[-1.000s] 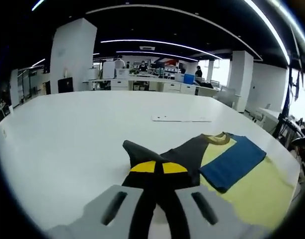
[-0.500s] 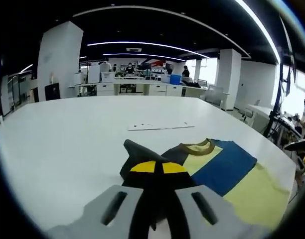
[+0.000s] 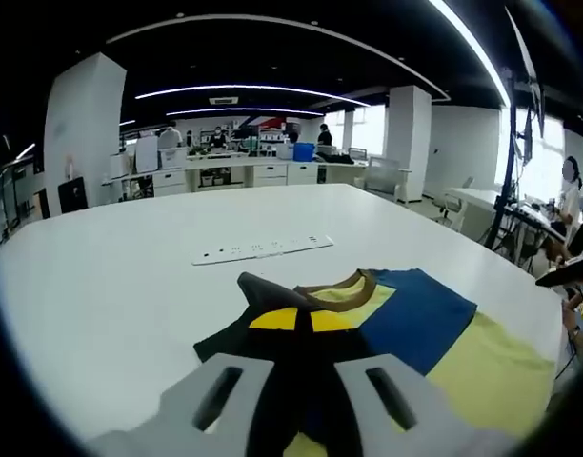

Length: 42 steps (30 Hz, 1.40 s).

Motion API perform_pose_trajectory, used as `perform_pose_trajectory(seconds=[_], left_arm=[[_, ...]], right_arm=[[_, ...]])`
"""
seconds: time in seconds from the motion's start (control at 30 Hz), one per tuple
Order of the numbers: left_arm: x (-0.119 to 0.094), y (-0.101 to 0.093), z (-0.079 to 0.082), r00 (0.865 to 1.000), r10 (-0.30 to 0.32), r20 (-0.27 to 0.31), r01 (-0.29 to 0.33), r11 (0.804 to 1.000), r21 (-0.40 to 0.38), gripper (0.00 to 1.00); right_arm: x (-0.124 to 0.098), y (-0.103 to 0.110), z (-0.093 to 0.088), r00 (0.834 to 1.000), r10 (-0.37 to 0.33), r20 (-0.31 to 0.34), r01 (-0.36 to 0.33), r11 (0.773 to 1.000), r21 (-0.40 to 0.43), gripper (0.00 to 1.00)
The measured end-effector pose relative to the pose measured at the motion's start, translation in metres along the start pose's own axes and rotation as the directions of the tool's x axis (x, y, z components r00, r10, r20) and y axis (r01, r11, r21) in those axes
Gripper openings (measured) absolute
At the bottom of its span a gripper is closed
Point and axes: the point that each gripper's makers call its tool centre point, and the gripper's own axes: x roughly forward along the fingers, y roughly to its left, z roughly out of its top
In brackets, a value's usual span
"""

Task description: Fold the garment on the visible template until the final outline fits inside the template.

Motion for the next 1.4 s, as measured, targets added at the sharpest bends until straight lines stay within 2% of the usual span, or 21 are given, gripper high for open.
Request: perform_pose_trajectory(seconds=[0.33, 0.47, 0.67, 1.03, 1.27, 1.3, 1.4], left_arm=[[0.013, -0.036, -0.012, 0.995, -0.097, -0.017, 0.098, 0.995, 0.034, 0.0], [0.013, -0.054, -0.022, 0.987, -0.156, -0.039, 0.158, 0.985, 0.065, 0.0], [0.011, -0.072, -0.037, 0.975, -0.209, -0.079, 0.216, 0.971, 0.104, 0.0], [0.005, -0.092, -0.057, 0.954, -0.265, -0.142, 0.284, 0.948, 0.142, 0.0], [0.005, -0.095, -0.067, 0.946, -0.274, -0.175, 0.301, 0.942, 0.15, 0.0], [0.004, -0.096, -0.068, 0.944, -0.278, -0.176, 0.304, 0.941, 0.147, 0.02], [0.002, -0.099, -0.07, 0.944, -0.281, -0.174, 0.306, 0.942, 0.14, 0.17]], right_arm=[[0.005, 0.001, -0.007, 1.0, 0.012, -0.027, -0.011, 1.0, 0.019, 1.0], [0.007, 0.001, -0.006, 0.999, 0.017, -0.027, -0.016, 1.0, 0.023, 1.0], [0.009, 0.003, -0.007, 0.999, 0.027, -0.033, -0.026, 0.999, 0.027, 1.0], [0.009, 0.001, -0.009, 0.999, 0.03, -0.032, -0.029, 0.999, 0.04, 1.0], [0.01, -0.001, -0.01, 0.999, 0.026, -0.037, -0.025, 0.999, 0.043, 1.0], [0.01, -0.001, -0.011, 0.999, 0.026, -0.038, -0.024, 0.999, 0.043, 1.0], [0.01, -0.002, -0.011, 0.999, 0.026, -0.038, -0.025, 0.999, 0.045, 1.0]])
